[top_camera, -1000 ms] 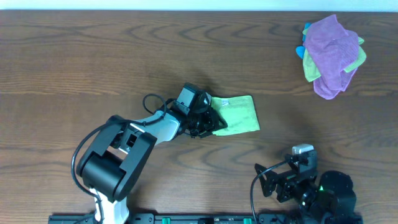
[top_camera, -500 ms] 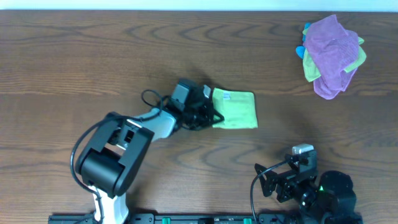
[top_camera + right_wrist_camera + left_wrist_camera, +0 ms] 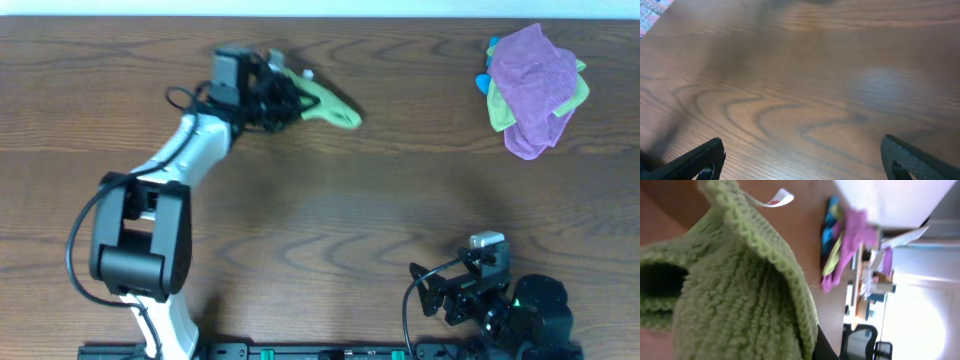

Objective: Fold the cloth
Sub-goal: 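Lift the folded cloth with the left gripper and carry it to the upper left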

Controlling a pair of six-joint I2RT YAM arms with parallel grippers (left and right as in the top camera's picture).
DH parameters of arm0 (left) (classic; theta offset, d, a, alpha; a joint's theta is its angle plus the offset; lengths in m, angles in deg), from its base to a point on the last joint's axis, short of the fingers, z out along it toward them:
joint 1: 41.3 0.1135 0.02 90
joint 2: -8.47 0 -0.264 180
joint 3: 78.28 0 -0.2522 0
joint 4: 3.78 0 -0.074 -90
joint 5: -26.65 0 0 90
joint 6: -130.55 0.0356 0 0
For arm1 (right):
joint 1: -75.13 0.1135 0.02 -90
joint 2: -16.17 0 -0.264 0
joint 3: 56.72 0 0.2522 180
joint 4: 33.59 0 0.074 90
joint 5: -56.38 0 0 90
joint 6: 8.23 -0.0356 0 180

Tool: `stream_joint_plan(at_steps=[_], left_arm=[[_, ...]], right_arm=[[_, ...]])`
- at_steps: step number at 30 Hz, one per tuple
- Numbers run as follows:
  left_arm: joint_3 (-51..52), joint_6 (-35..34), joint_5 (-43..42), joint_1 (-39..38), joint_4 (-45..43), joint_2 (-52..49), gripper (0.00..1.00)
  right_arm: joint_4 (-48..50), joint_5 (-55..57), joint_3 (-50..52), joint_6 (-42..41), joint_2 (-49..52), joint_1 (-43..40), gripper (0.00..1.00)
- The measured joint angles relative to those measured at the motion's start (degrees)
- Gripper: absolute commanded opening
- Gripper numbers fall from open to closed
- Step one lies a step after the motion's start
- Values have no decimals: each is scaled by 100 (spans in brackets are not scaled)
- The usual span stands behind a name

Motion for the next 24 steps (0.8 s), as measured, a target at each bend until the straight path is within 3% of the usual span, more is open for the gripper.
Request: stream_joint_plan(at_steps=[9, 24], left_arm=[[-848, 2, 177, 887, 264, 0, 6], [-914, 149, 1495, 1753, 299, 0, 6]], right_arm=[[2, 0, 0, 0, 0, 0, 99], [2, 0, 0, 0, 0, 0, 99]])
